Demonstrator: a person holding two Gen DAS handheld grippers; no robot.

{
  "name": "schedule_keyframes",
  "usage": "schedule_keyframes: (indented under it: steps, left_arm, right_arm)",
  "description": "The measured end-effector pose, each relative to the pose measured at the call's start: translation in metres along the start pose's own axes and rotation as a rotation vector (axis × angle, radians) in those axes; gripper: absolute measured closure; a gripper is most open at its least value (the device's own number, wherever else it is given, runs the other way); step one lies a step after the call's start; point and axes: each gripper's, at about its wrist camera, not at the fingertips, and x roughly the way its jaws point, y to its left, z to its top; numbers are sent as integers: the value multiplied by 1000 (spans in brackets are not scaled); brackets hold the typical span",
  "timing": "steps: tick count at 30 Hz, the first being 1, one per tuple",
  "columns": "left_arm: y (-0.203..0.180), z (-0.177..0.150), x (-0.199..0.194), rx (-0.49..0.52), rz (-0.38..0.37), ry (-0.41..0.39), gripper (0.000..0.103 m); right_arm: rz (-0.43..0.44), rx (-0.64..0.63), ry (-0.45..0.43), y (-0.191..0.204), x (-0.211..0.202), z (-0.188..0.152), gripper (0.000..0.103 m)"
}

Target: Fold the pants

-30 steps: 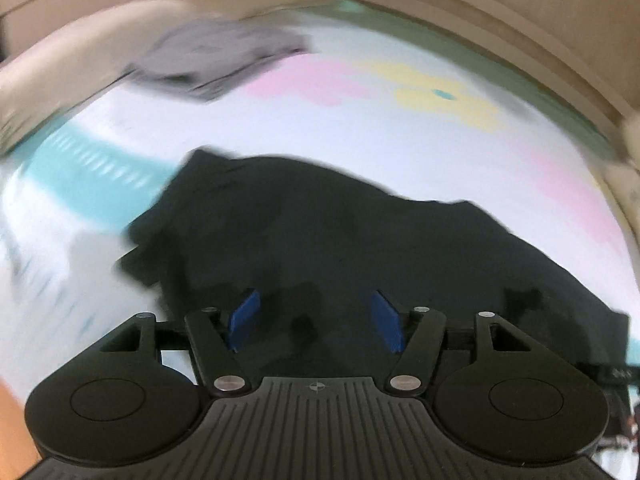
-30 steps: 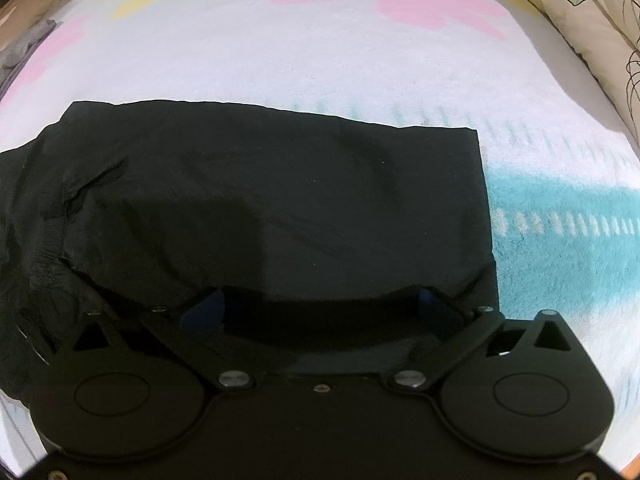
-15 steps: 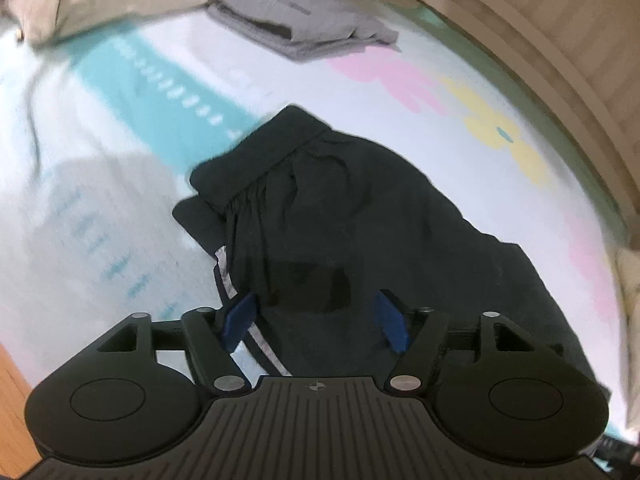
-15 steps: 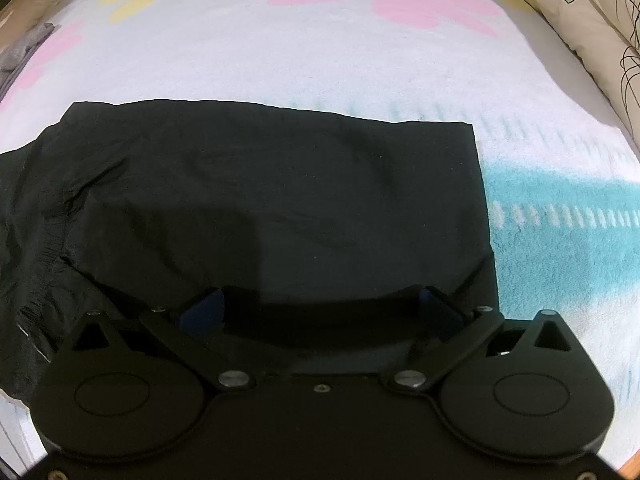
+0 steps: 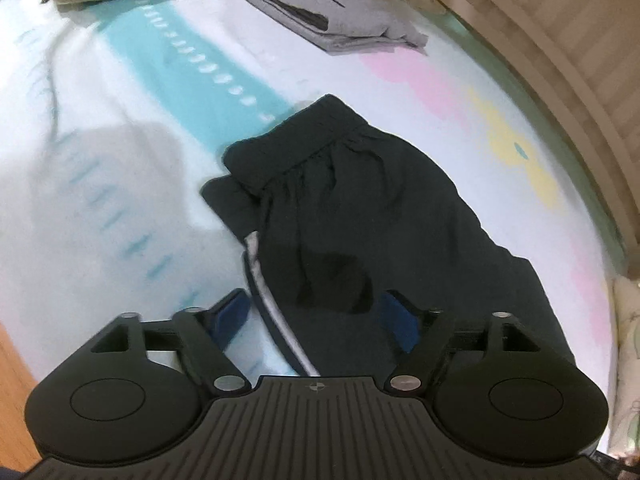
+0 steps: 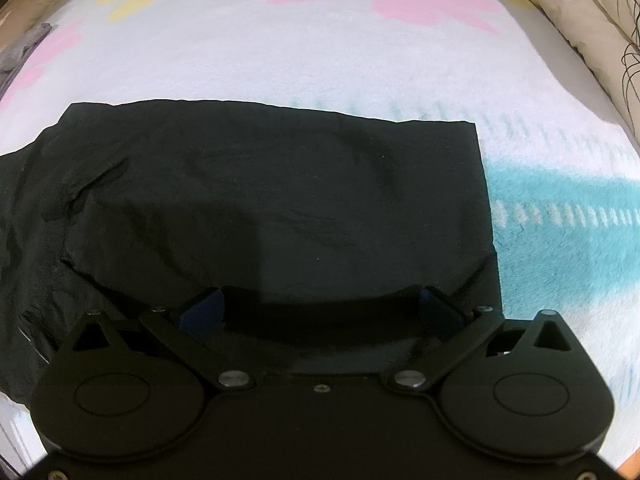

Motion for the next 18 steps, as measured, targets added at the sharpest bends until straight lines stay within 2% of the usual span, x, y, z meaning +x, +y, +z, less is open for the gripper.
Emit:
schedule_keyframes:
  steps: [8,13,15,16,17,18]
  left_arm:
    - [-17,8,21,16,-33,-73,20]
    - [-18,13,25,-19,-47,-78,19]
    - [-18,13,23,-40,-40,-83,34]
    - [-19,14,22,-48,-33,-83,64]
    - [-22,14,20,-48,-11,-85,86]
    - [-24,14,18,-43,3,-92,86]
  right_arm:
    - [10,-7,-19,-5,-1,-3,0]
    - [10,-8,-27,-7,0,-5,0]
    - [10,-6,-30,-7,-1,-7,0]
    - [10,-5,-33,-7,-1,-8,0]
    - [9,-4,-37,-7,-1,-9,0]
    - [8,-2,-43,-5,-2,-11,0]
